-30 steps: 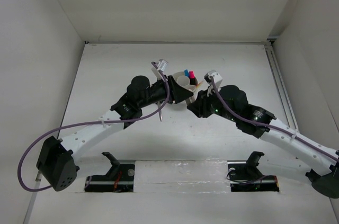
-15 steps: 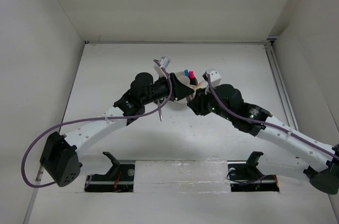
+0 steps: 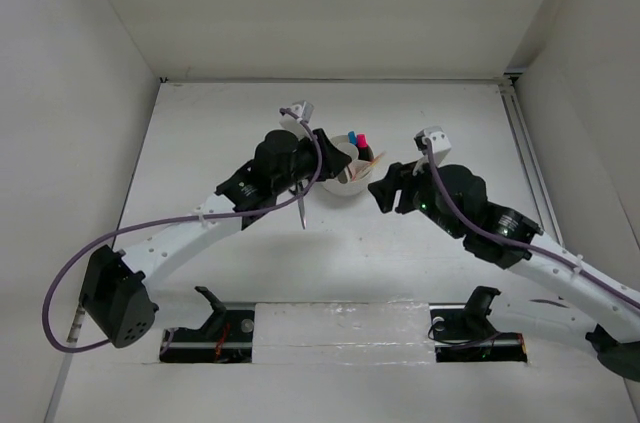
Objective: Sort the stationery into containers
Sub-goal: Place the stapler in the storage box.
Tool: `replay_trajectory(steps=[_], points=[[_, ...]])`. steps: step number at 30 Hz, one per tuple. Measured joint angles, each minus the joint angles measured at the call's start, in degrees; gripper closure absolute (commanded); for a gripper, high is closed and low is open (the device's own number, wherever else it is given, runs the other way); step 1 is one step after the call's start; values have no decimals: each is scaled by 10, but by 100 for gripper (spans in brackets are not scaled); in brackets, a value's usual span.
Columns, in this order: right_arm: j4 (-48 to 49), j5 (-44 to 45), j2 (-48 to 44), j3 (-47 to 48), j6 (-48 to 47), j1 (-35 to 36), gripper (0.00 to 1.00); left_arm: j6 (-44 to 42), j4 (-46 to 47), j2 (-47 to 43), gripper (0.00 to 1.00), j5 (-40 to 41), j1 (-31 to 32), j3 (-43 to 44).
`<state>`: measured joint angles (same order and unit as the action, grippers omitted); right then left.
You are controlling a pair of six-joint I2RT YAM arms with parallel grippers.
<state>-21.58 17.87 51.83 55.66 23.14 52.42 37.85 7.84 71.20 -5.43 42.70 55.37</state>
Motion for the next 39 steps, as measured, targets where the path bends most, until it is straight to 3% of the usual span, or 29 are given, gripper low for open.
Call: replay_trajectory(steps=[9,14,22,39], points=[[-74,71,-90,0,7,2,33,49,-119,79,100,277,-1,101],[-111,88,-122,-2,16,2,33,92,-170,139,100,360,-1,131],[-158,103,-148,-2,21,2,33,124,-214,203,100,394,-1,186],[-179,109,-170,-2,24,2,33,157,-190,236,100,369,-1,188]])
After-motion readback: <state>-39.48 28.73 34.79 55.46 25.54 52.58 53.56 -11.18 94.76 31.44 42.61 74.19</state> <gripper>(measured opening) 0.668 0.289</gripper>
